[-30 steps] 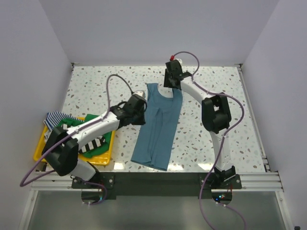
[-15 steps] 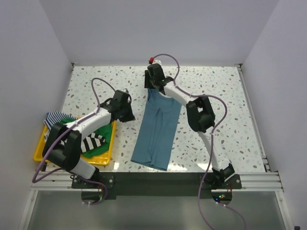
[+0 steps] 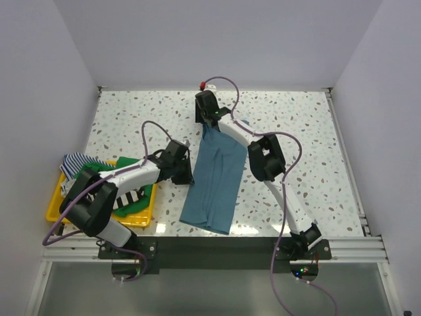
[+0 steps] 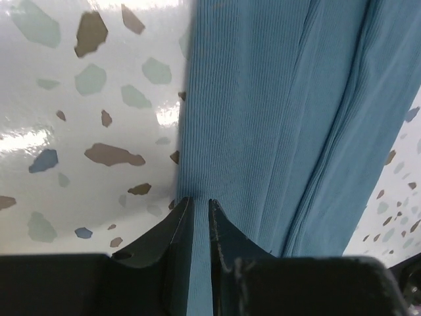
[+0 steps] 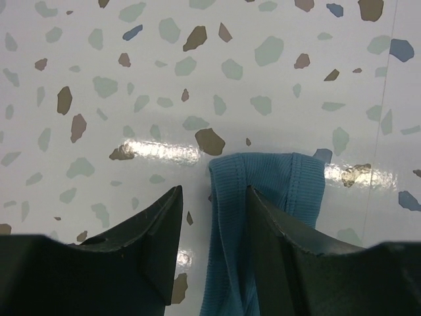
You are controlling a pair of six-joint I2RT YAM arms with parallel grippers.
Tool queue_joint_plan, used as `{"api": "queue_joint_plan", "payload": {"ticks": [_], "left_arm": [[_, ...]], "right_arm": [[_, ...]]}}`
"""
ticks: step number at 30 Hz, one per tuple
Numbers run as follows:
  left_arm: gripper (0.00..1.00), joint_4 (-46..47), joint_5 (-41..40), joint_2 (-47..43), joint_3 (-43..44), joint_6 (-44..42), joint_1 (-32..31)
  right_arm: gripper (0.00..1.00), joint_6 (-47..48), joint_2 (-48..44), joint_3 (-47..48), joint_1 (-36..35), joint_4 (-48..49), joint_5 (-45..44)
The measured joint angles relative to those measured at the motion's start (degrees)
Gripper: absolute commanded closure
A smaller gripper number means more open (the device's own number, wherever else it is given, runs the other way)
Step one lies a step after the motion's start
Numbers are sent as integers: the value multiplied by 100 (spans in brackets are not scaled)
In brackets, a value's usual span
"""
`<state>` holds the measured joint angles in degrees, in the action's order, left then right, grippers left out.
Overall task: Fold and stack the tank tops
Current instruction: Fold the tank top
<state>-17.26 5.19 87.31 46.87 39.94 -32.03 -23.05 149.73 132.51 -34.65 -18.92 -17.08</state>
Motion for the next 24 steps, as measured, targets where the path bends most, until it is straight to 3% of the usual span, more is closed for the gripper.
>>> {"api": "queue_joint_plan", "payload": {"ticks": [16,20,24], "left_arm": [[81,387,11,-260,-756,280,-487],[81,433,4,-295,-804,297,-487],[81,433,2,-308,-817,297,-487]], "right_arm": [[66,214,221,282,0,-101,-203],[78,236,291,293,0,-101,-203],[84,267,299,293,0,-96,-212]]}}
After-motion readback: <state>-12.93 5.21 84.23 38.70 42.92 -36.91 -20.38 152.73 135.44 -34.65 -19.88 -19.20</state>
